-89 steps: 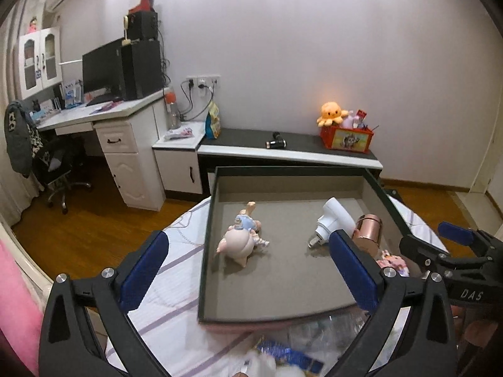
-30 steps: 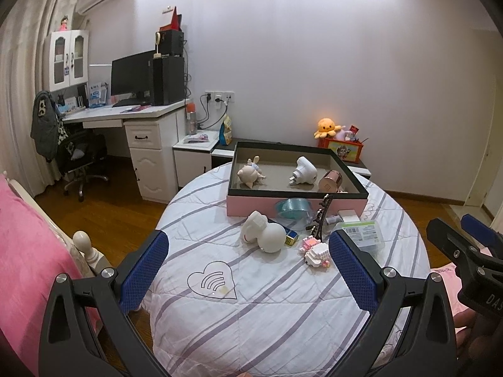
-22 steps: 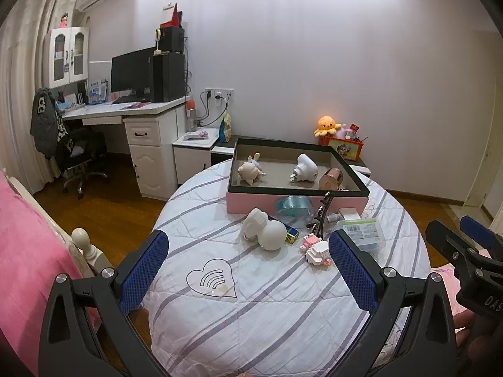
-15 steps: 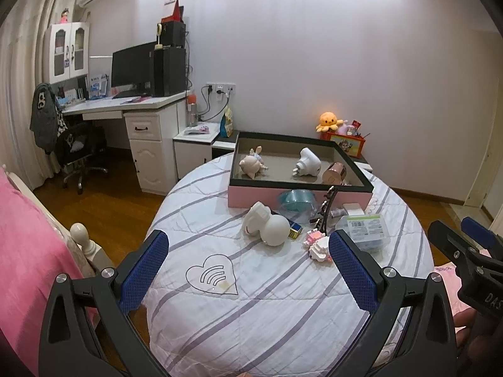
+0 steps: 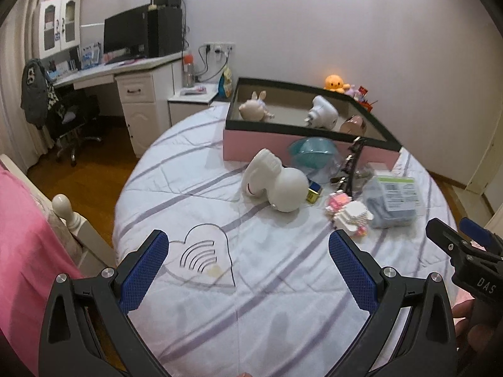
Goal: Organize rigid objects
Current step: 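Grasp the white bunny figure with the left tool while the right tool grasps the clear plastic box, then lift the bunny and clear plastic box over the pink box and lower them in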
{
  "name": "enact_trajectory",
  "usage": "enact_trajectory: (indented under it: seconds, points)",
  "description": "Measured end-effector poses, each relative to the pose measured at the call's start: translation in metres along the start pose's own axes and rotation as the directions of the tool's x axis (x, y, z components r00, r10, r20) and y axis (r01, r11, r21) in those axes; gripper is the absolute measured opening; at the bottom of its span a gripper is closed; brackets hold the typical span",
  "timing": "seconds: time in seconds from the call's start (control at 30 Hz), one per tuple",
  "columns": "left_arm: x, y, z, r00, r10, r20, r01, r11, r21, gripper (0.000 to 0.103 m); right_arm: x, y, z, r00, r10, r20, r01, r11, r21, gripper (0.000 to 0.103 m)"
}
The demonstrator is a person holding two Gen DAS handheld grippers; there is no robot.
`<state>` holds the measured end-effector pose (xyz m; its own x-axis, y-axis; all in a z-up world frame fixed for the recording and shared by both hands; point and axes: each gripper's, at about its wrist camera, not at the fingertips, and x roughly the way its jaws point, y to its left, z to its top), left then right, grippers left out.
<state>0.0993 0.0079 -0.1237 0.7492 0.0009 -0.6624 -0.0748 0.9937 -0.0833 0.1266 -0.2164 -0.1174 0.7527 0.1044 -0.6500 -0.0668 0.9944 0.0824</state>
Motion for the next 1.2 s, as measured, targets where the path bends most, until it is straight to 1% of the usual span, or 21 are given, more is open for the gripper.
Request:
enact_trajectory:
  seconds: [0.1, 0.27, 0.43, 0.5, 0.57, 0.63, 0.7, 0.73, 0.77, 0.8, 0.83, 0.87, 0.97, 1.2]
  points:
    - [0.018, 0.001, 0.006, 1.000, -0.007, -0.018, 0.007, 1.000, 0.005, 0.103, 0.019, -0.001, 0.004, 1.000, -0.001, -0.027, 0.001, 1.000, 0.005, 0.103]
    - [0.039, -0.003, 0.017, 1.000, -0.015, -0.023, 0.015, 0.999, 0.036, 0.103, 0.039, 0.003, 0.014, 0.999, 0.007, -0.048, -0.006, 1.000, 0.006, 0.103]
    - [0.063, -0.011, 0.030, 0.999, -0.030, -0.044, 0.034, 0.995, 0.098, 0.103, 0.058, 0.012, 0.023, 0.998, 0.005, -0.067, -0.006, 1.000, -0.013, 0.103]
    - [0.075, -0.014, 0.034, 0.998, -0.022, -0.059, 0.029, 0.993, 0.117, 0.103, 0.070, 0.013, 0.024, 0.996, -0.003, -0.093, 0.002, 1.000, -0.012, 0.103]
    - [0.084, -0.015, 0.038, 0.997, -0.031, -0.076, 0.040, 0.991, 0.124, 0.103, 0.082, 0.013, 0.023, 0.993, -0.004, -0.122, 0.003, 1.000, -0.008, 0.103]
    - [0.093, -0.016, 0.041, 0.994, -0.044, -0.099, 0.056, 0.991, 0.125, 0.103, 0.090, 0.010, 0.022, 0.989, 0.010, -0.148, -0.009, 1.000, 0.012, 0.103]
    - [0.100, -0.017, 0.043, 0.991, -0.061, -0.123, 0.076, 0.989, 0.123, 0.102, 0.091, 0.007, 0.023, 0.988, 0.032, -0.149, -0.028, 0.999, 0.025, 0.102]
    - [0.102, -0.016, 0.043, 0.989, -0.073, -0.128, 0.088, 0.989, 0.117, 0.101, 0.091, 0.007, 0.023, 0.988, 0.038, -0.150, -0.035, 0.999, 0.019, 0.099]
    - [0.103, -0.016, 0.044, 0.987, -0.089, -0.132, 0.103, 0.989, 0.109, 0.097, 0.092, 0.008, 0.023, 0.988, 0.038, -0.152, -0.037, 0.999, 0.011, 0.095]
    - [0.105, -0.015, 0.045, 0.983, -0.119, -0.140, 0.134, 0.986, 0.098, 0.086, 0.092, 0.009, 0.023, 0.988, 0.037, -0.152, -0.037, 0.999, 0.007, 0.095]
    - [0.107, -0.014, 0.045, 0.980, -0.137, -0.146, 0.151, 0.984, 0.091, 0.081, 0.091, 0.010, 0.023, 0.988, 0.042, -0.149, -0.042, 0.999, 0.001, 0.095]
    - [0.107, -0.013, 0.045, 0.979, -0.144, -0.147, 0.158, 0.984, 0.086, 0.078, 0.090, 0.010, 0.022, 0.988, 0.046, -0.147, -0.047, 0.999, -0.003, 0.095]
    - [0.103, -0.012, 0.044, 0.977, -0.165, -0.135, 0.177, 0.981, 0.081, 0.078, 0.086, 0.010, 0.022, 0.989, 0.053, -0.135, -0.053, 0.999, -0.001, 0.095]
    - [0.085, -0.006, 0.038, 0.983, -0.157, -0.089, 0.163, 0.985, 0.059, 0.078, 0.069, 0.004, 0.018, 0.992, 0.065, -0.110, -0.065, 0.998, 0.010, 0.095]
